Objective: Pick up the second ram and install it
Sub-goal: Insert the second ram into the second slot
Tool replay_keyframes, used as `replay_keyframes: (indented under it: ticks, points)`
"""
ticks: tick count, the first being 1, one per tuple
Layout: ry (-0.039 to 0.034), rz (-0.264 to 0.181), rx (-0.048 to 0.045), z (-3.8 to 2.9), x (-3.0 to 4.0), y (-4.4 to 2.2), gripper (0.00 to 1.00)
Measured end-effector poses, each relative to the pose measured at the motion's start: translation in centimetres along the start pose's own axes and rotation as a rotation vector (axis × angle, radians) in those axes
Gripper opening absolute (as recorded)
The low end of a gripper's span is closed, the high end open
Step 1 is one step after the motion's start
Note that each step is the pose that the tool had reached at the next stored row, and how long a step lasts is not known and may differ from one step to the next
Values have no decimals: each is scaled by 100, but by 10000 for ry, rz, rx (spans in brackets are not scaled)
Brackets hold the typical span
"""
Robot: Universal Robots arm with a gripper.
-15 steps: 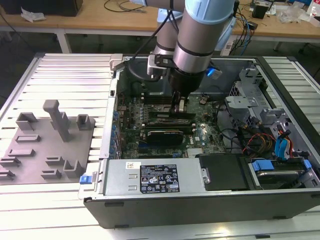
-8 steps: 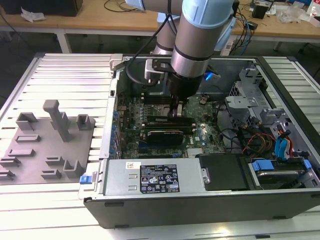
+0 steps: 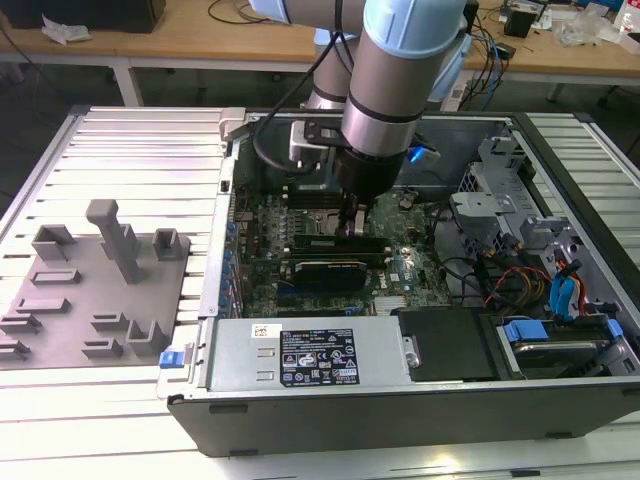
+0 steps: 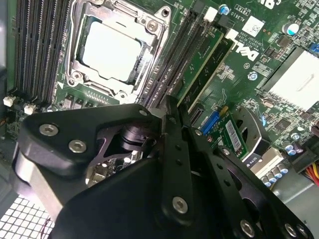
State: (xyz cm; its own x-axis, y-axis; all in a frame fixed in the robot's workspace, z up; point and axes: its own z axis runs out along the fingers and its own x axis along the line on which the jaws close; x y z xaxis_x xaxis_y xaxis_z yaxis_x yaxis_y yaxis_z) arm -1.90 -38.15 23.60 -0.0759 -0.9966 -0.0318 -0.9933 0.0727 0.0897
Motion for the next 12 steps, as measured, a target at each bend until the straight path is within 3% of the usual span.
replay_keyframes:
  ticks: [12]
  points:
    - [-27,-212,-10,60,-24,18,14]
